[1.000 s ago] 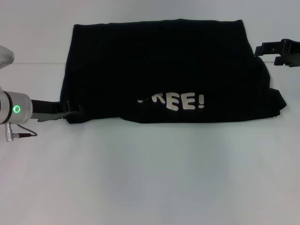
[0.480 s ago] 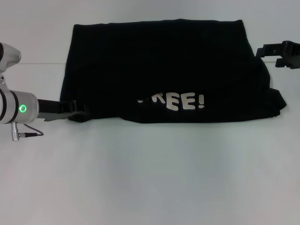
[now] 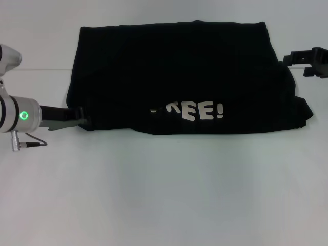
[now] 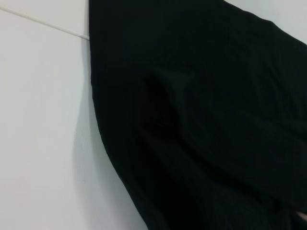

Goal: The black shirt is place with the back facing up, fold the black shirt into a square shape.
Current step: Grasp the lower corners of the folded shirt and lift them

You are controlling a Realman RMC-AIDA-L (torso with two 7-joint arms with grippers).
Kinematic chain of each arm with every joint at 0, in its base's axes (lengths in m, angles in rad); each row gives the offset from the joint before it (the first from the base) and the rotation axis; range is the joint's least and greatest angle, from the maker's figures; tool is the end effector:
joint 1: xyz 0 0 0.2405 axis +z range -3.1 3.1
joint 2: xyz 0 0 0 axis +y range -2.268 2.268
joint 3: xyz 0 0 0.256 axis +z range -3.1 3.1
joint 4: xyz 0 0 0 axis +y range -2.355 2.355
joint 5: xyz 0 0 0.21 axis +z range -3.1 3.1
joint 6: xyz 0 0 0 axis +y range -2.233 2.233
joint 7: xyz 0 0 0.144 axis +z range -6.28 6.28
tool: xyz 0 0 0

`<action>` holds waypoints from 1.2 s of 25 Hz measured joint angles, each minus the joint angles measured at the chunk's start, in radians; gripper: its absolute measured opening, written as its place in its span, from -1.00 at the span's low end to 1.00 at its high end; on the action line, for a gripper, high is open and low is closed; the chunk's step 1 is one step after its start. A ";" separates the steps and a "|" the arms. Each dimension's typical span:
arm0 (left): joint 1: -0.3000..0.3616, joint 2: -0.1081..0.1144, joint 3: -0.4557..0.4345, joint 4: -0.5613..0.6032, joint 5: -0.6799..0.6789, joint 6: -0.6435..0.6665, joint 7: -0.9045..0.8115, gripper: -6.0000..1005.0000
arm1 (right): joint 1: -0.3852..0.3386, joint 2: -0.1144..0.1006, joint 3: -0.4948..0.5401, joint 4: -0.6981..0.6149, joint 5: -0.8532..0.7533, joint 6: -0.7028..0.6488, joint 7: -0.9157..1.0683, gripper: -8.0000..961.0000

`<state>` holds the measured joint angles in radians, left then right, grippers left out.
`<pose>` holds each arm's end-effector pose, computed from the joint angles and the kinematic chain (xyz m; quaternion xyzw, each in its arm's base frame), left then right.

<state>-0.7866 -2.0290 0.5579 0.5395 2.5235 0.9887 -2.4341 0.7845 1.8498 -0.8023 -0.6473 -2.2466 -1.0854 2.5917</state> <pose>-0.2907 0.4235 0.0112 -0.7276 -0.6181 -0.1097 0.2768 0.2560 0.4584 0.0964 -0.7306 0.5961 0.1648 0.2894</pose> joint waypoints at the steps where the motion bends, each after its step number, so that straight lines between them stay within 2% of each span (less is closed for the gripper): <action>1: -0.001 0.002 -0.001 0.003 -0.001 0.003 -0.001 -0.96 | -0.002 -0.005 0.000 0.000 -0.007 -0.015 0.000 0.72; 6: -0.004 0.007 0.001 0.049 -0.003 0.029 -0.035 -0.97 | -0.019 -0.024 0.000 0.000 -0.095 -0.109 0.006 0.72; 11: -0.013 0.007 0.002 0.053 -0.005 0.022 -0.037 -0.99 | -0.047 -0.021 0.000 -0.001 -0.173 -0.121 0.002 0.72; 18: -0.023 0.002 0.001 0.051 -0.006 0.020 -0.038 -0.99 | -0.070 0.022 0.000 -0.007 -0.178 -0.005 -0.064 0.72; 24: -0.024 -0.001 -0.002 0.051 -0.006 0.019 -0.042 -0.99 | -0.068 0.073 -0.003 0.004 -0.178 0.104 -0.119 0.72; 30: -0.021 0.000 -0.001 0.053 -0.006 0.019 -0.050 -0.99 | -0.050 0.094 -0.020 0.053 -0.181 0.172 -0.147 0.72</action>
<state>-0.8081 -2.0294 0.5566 0.5926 2.5172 1.0078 -2.4839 0.7342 1.9442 -0.8220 -0.5942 -2.4277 -0.9131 2.4445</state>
